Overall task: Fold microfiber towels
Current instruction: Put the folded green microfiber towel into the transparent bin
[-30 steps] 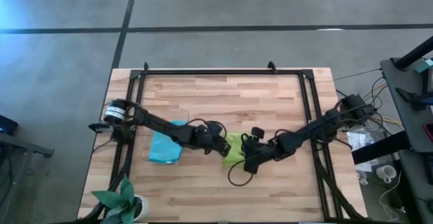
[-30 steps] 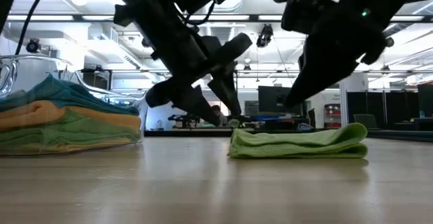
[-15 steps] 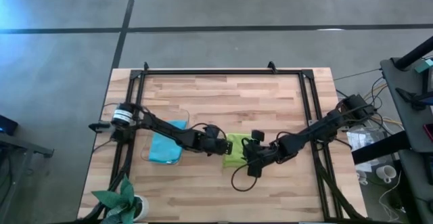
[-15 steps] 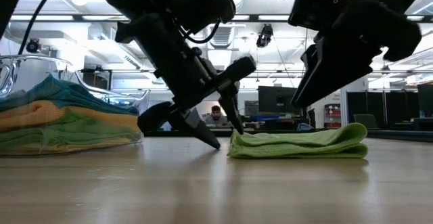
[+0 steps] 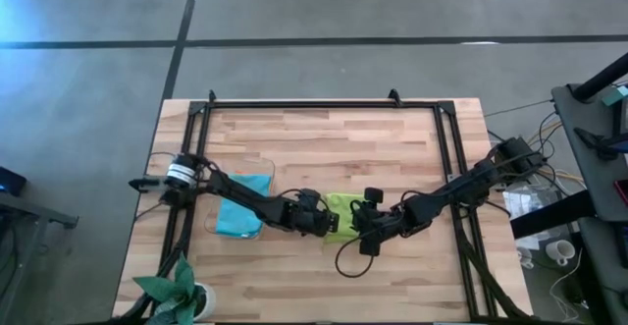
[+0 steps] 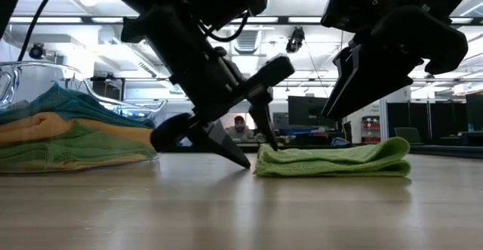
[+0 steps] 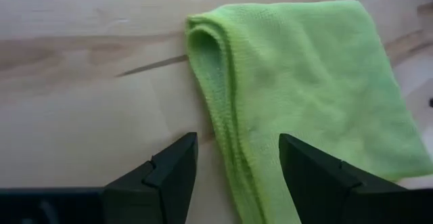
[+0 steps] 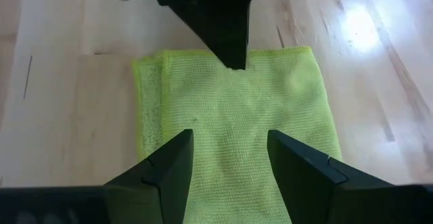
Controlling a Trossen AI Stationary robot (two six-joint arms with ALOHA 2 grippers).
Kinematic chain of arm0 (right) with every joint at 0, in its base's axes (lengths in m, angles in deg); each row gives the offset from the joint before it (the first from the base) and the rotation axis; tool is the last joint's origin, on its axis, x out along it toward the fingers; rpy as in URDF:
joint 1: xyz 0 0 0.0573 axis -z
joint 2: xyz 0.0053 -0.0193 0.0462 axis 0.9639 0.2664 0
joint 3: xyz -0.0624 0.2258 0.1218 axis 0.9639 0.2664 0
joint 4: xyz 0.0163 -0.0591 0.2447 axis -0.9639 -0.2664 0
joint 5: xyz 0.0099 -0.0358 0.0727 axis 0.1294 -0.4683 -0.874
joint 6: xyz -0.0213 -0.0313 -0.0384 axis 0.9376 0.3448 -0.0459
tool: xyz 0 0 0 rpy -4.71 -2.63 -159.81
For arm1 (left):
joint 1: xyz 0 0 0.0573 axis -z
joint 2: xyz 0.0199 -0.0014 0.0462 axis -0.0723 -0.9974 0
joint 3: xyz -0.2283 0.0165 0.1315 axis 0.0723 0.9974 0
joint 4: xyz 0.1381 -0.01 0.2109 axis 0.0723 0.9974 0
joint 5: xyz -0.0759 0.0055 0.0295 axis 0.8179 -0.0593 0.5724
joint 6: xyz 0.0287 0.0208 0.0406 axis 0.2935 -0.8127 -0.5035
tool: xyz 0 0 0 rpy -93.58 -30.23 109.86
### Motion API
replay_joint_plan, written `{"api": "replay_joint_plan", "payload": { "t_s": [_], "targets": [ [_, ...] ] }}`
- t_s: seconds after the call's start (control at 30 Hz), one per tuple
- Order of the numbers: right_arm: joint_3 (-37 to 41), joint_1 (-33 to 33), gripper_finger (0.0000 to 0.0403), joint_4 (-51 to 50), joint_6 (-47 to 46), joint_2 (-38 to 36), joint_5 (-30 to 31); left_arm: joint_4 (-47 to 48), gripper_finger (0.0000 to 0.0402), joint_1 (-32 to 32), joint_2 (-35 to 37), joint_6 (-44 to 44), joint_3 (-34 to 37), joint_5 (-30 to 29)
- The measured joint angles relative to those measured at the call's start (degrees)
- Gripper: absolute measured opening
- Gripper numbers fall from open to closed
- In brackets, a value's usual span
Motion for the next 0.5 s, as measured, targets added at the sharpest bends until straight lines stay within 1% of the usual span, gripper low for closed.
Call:
{"api": "replay_joint_plan", "payload": {
  "t_s": [0.17,0.23,0.37,0.43,0.5],
  "targets": [
    [0.0,0.0,0.0187,0.0,0.1,0.0,0.2,-6.1,0.0192,0.2,-2.9,-2.6,-0.2,-0.4],
    [0.0,0.0,0.0187,0.0,0.0,0.0,0.2,-8.4,0.0182,0.2,-4.8,-3.1,-0.2,-0.1],
    [0.0,0.0,0.0187,-0.1,-0.1,-0.3,0.4,-14.1,0.0133,0.2,-8.0,-6.8,-0.2,0.3],
    [0.1,0.0,0.0187,-0.9,-0.3,-1.1,0.4,-14.5,0.0101,0.2,-8.9,-7.3,-0.2,0.4],
    [-0.2,0.0,0.0187,-4.1,-1.6,-3.2,0.5,-14.4,0.0065,0.1,-9.4,-7.7,0.0,0.3]
  ]
}}
